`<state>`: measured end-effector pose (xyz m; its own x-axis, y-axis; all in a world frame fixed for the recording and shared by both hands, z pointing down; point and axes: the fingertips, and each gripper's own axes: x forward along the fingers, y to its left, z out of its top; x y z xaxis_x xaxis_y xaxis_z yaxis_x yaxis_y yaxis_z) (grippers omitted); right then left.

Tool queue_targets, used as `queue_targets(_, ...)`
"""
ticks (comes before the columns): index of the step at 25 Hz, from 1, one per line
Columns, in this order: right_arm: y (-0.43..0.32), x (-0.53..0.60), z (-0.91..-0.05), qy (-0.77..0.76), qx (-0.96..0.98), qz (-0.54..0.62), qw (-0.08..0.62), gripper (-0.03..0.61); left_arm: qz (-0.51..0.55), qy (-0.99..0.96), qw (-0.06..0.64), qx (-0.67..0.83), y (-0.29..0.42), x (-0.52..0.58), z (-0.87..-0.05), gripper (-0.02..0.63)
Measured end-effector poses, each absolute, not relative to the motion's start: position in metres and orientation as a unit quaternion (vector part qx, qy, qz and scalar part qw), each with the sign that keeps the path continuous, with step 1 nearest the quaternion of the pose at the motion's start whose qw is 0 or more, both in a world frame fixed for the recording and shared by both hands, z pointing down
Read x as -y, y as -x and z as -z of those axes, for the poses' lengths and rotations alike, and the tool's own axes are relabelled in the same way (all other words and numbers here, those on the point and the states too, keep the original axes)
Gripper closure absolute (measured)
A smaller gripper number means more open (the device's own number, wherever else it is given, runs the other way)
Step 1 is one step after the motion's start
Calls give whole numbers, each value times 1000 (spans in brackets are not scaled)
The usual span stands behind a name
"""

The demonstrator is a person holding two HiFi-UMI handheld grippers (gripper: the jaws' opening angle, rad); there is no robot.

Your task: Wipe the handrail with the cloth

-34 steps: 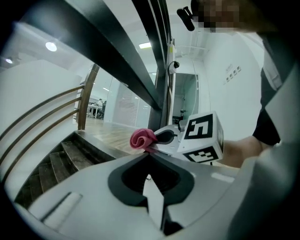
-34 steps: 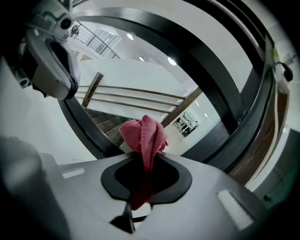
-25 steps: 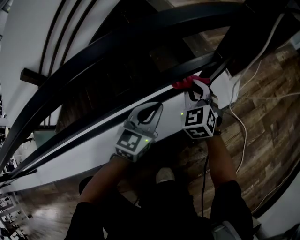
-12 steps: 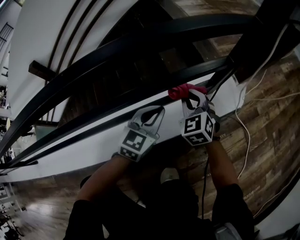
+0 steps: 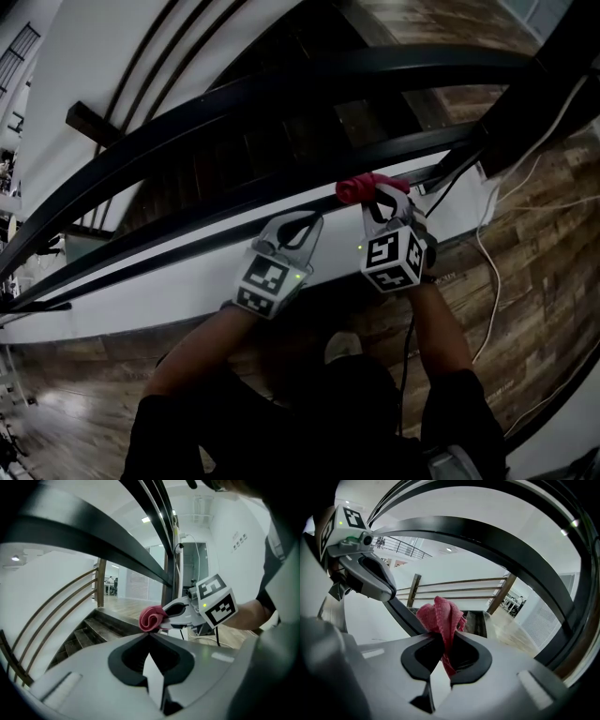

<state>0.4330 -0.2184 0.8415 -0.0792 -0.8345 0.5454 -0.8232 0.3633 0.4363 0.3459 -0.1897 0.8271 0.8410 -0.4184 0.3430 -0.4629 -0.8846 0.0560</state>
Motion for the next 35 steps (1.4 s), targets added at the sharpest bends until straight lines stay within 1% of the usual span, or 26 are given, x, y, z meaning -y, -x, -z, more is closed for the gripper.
queue_targets(5, -409, 220, -844, -551, 743, 11, 379, 538, -174, -955, 46, 234, -325, 191, -824, 614)
queue_targets(12, -365, 221, -848, -524, 760, 12, 384, 538, -190, -938, 77, 280, -280, 205, -832, 614)
queue_targets(17, -333, 219, -852, -505, 770, 18, 390, 538, -220, -928, 45, 296, -244, 203, -840, 614)
queue_targets(22, -299, 221, -854, -485, 776, 28, 403, 538, -222, -925, 68, 302, -205, 200, -837, 614)
queue_targets(26, -276, 223, -856, -470, 779, 34, 414, 538, -232, -921, 60, 307, -173, 195, -842, 614)
queue_targets(31, -244, 225, -858, -442, 789, 45, 425, 538, -228, -913, 72, 331, -142, 202, -842, 614)
queue_targets(35, -213, 223, -859, -412, 795, 67, 439, 538, -222, -912, 59, 340, -125, 201, -835, 614)
